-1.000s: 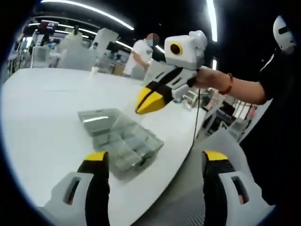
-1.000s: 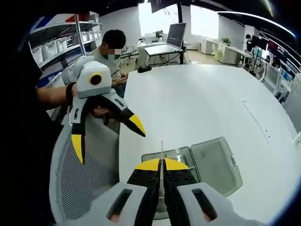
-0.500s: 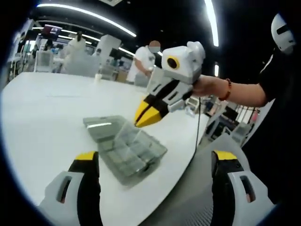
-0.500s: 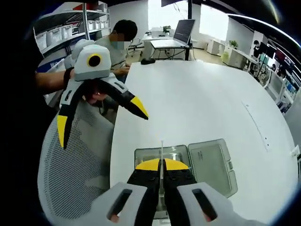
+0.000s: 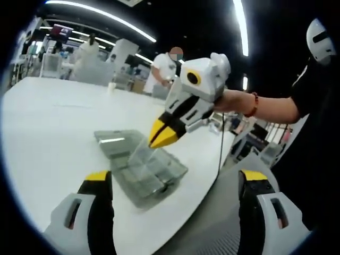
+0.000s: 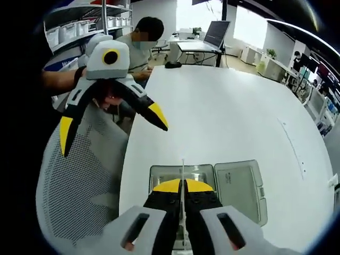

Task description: Insert the divider into the dual guide fixture by aligning both edges with the guide slots and pushing it downward to the bottom, including one-sided entry, uneven engagement, binding, and posture correction.

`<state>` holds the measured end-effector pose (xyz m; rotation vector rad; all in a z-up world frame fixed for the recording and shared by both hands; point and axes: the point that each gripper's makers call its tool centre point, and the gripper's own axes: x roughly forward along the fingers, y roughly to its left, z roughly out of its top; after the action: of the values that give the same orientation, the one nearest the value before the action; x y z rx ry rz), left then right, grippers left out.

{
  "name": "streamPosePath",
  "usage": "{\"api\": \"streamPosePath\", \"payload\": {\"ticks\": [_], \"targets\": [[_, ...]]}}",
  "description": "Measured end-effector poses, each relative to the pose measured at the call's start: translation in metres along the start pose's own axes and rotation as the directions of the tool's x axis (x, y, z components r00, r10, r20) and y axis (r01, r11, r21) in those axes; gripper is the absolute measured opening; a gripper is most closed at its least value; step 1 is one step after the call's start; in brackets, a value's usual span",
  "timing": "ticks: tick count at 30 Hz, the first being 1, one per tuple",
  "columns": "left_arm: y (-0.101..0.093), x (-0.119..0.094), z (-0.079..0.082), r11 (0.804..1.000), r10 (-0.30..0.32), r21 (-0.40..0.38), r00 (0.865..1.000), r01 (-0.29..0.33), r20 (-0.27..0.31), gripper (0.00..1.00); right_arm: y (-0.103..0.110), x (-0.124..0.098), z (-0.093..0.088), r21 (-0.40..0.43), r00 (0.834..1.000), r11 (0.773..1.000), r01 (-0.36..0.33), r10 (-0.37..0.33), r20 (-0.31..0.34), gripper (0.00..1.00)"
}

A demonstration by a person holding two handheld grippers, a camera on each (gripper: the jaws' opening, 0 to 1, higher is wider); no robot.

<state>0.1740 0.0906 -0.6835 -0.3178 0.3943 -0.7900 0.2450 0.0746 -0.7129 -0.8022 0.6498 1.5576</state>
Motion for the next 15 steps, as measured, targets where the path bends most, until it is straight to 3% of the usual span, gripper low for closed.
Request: {"api": "streamPosePath", "payload": {"ticks": [15], "targets": [[-0.0015, -0.0006, -0.0021, 1.0, -0.008, -0.015, 1.0, 0.008, -0.003, 0.96, -0.0016, 0.0088, -0.0069, -0.007, 1.0, 1.0, -0.006, 0.006, -0.021, 0.0]]}}
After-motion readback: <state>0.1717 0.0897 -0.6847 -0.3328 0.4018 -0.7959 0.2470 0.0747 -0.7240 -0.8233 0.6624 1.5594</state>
